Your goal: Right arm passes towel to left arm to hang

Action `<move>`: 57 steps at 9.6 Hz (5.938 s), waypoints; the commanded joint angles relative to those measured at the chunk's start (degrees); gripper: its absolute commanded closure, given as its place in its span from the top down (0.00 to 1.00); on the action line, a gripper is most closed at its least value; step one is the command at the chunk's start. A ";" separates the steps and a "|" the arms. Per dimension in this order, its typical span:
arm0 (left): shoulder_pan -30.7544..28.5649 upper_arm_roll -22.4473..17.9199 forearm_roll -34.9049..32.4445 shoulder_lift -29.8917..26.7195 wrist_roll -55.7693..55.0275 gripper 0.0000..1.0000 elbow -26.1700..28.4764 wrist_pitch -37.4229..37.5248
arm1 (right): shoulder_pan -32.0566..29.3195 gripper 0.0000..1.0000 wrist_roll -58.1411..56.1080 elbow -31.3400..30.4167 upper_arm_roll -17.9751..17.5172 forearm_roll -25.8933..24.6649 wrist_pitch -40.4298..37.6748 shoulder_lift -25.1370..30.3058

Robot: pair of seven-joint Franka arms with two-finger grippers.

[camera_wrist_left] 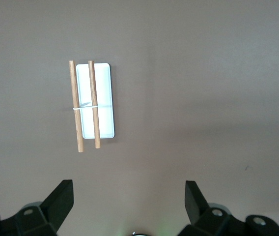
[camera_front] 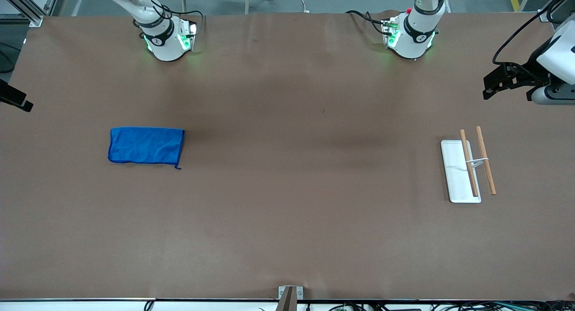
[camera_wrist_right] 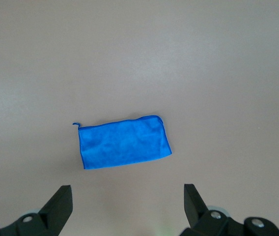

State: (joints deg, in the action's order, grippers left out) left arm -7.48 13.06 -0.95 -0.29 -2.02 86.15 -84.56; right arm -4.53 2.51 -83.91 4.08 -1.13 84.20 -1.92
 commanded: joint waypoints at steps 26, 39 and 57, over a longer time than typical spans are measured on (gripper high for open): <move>-0.78 -0.40 2.79 1.88 0.79 1.00 0.33 -0.69 | 1.72 0.00 1.36 -36.38 -5.74 -5.28 32.85 -8.10; 5.61 3.64 80.33 21.36 18.61 1.00 21.59 -20.99 | 4.79 0.00 2.41 -22.44 -33.15 51.08 45.76 -10.82; 5.37 7.24 100.53 36.42 41.31 0.14 20.81 -4.73 | 6.20 0.00 2.41 -15.59 -41.97 74.08 58.71 -15.22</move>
State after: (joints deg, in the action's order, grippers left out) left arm -2.06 20.20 99.15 35.40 38.67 106.49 -88.70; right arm 1.89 4.53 -100.19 -37.44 71.83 142.57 -16.84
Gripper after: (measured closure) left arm 0.709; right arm 0.947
